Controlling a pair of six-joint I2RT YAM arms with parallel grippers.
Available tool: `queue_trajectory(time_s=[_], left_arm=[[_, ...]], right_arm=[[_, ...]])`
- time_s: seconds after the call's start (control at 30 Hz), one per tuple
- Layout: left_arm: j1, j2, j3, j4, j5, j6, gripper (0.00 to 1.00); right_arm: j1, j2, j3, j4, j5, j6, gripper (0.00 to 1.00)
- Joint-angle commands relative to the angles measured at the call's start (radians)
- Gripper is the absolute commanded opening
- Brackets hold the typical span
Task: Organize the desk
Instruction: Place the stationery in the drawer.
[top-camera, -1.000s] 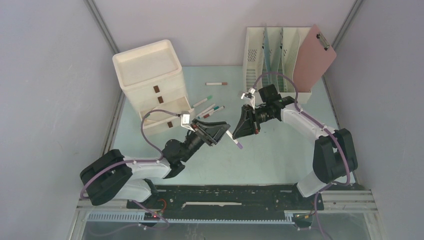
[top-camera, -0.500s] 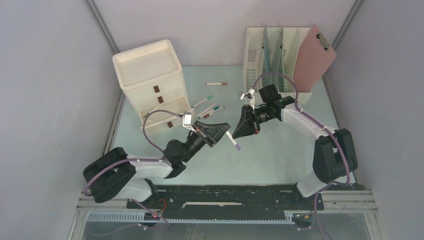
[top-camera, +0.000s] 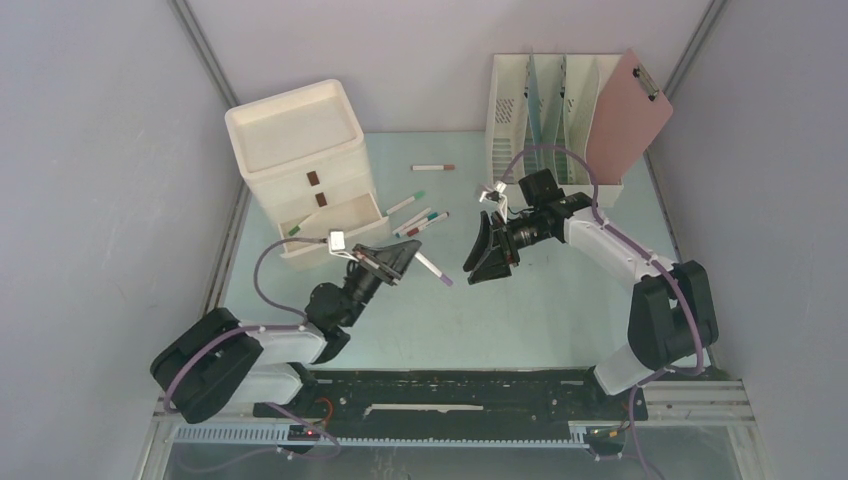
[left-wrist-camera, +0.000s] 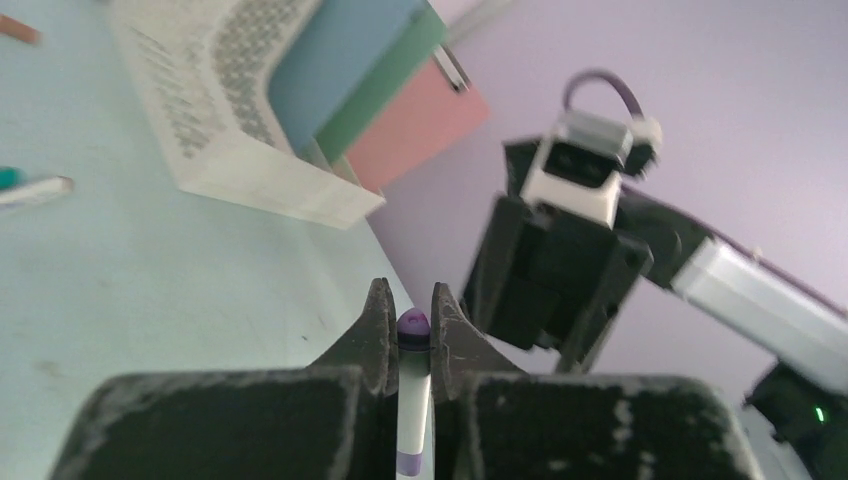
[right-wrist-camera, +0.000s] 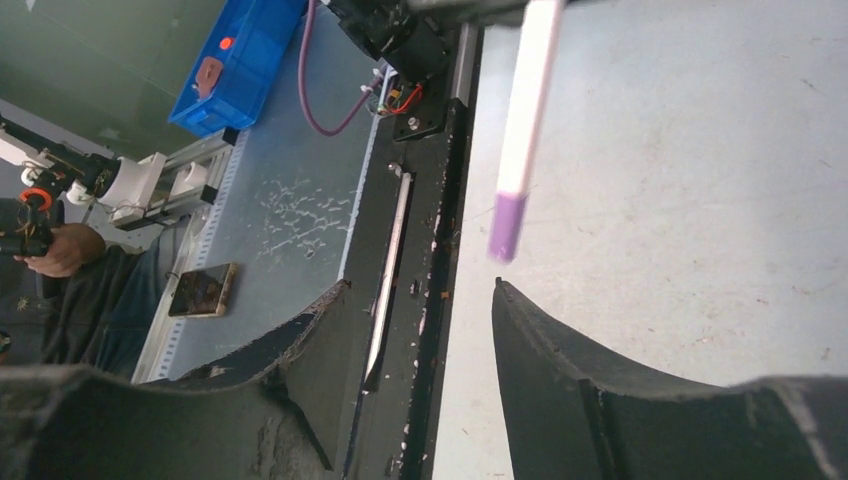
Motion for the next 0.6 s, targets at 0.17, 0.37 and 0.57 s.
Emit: queue_trajectory(time_s=[0.17, 0.37, 0.57], left_arm=[[0.297, -0.084, -0.081, -0.044, 0.086, -0.275, 0.00], [0.405, -0.165, -0.112, -0.174, -0.057, -0.343, 0.00], [0.427, -0.329, -0.147, -0.334, -0.383, -0.351, 0.00]], right_arm=[[-0.013, -0.055, 0.022, -0.015, 0.031, -0.038, 0.60], [-0.023, -0.054, 0.023, -0.018, 0.026, -0.039, 0.60], [-0.022, -0.046, 0.022, -0.019, 0.030, -0.038, 0.61]])
